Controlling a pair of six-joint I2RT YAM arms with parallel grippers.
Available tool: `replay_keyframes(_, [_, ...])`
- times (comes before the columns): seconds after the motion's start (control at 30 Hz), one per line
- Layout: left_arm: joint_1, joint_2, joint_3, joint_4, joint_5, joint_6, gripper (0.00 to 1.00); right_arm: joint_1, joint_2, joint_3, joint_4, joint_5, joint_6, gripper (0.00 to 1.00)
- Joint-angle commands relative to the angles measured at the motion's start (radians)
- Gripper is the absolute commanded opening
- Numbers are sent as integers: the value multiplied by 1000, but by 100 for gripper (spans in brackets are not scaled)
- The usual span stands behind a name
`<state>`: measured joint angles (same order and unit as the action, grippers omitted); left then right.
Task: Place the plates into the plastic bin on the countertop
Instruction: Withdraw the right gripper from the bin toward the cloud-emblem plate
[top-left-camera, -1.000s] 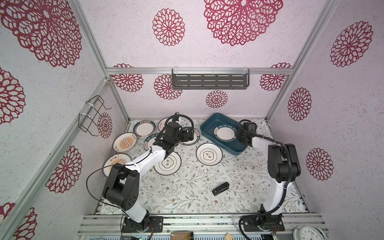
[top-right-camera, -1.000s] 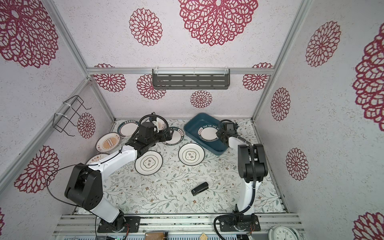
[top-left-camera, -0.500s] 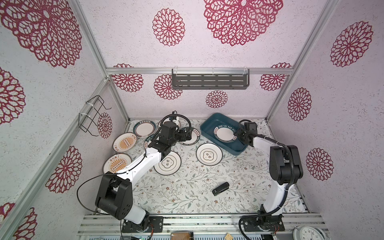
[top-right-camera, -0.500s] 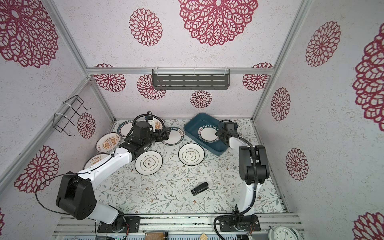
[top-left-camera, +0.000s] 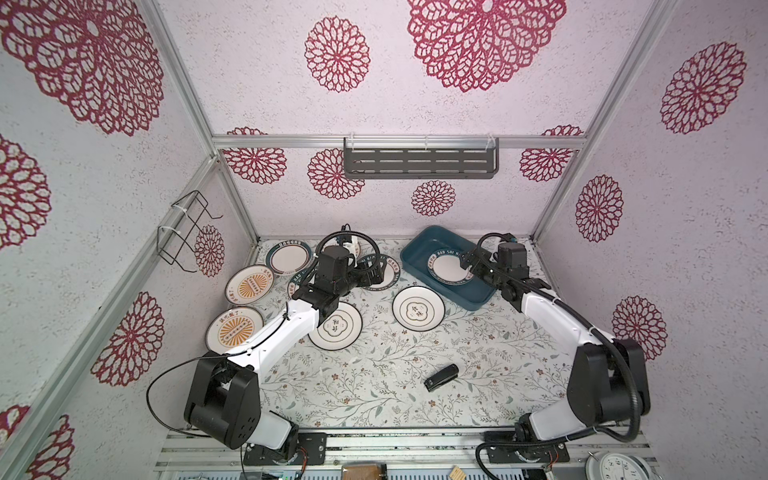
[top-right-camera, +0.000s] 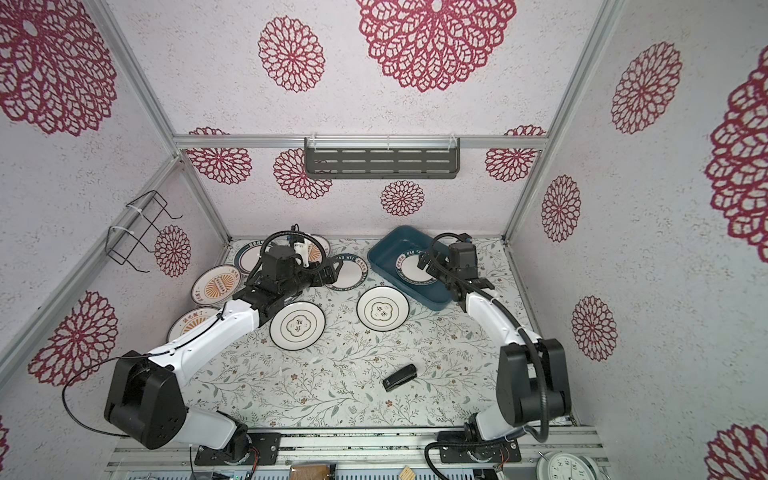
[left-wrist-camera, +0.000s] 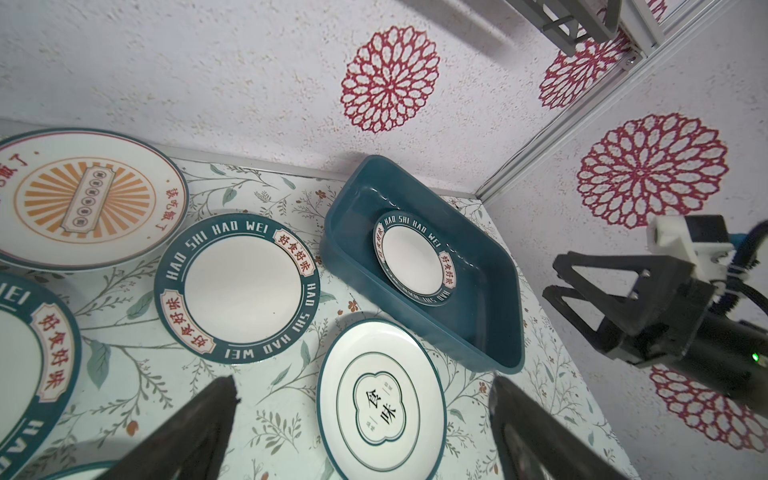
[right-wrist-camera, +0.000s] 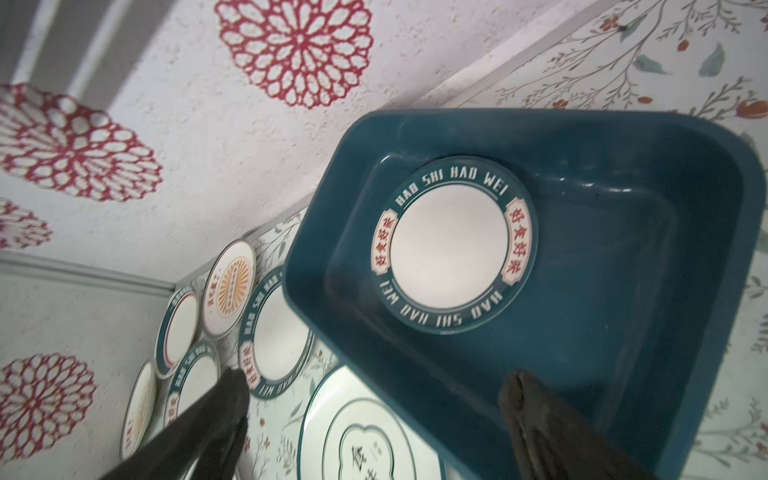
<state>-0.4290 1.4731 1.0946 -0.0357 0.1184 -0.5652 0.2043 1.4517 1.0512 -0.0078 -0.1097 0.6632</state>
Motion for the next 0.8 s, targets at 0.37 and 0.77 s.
replay_keyframes(0.37, [-10,-154,-119,-129,-78,-158,97,144,-469,-399,17,80,72,99])
replay_keyframes(0.77, [-23,-265,-172,-175,-209,-158,97,203,-373,-441,136,21,120,99])
